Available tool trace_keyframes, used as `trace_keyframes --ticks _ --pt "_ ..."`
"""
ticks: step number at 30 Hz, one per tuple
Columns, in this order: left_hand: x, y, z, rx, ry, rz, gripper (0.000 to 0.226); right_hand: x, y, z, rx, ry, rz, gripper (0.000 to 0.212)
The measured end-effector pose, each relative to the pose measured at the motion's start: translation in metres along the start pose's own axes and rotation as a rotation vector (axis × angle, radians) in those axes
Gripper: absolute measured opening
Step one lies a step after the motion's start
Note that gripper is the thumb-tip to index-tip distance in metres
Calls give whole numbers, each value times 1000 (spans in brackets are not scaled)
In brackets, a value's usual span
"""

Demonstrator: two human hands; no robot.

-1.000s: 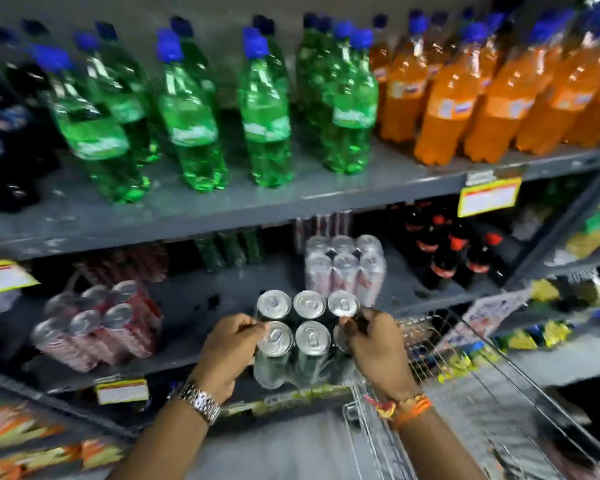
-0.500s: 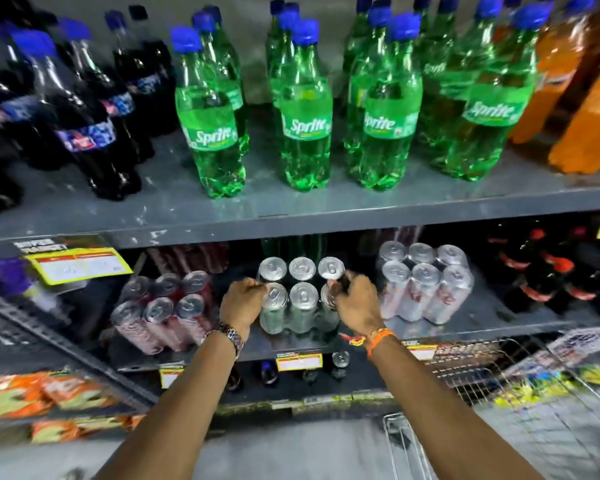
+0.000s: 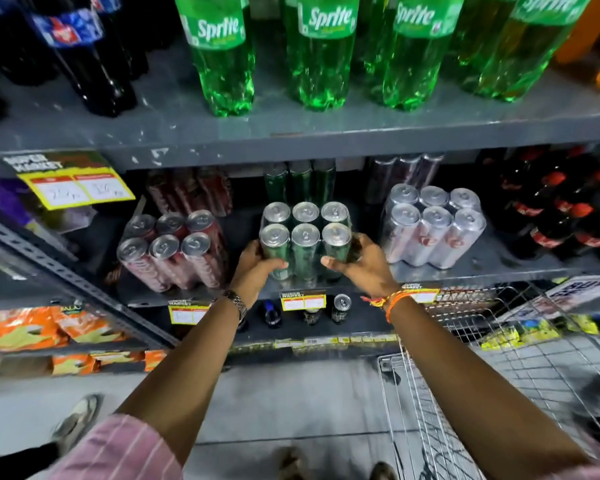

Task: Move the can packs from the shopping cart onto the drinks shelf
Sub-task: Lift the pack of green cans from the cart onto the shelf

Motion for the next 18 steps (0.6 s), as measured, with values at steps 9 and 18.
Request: trace_keyframes --ticks 9,18 --pt "-7 -2 -4 -227 229 463 64 -12 5 2 144 104 -233 63" --pt "-10 4 -12 -257 276 495 70 -5 -2 8 166 57 -297 59"
Point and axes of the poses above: each hand's wrist, its own z-axis towards the middle knuckle, its own x-axis out of the back of the hand, y = z × x, the point moved 2 cm from there along z, towards the middle knuckle
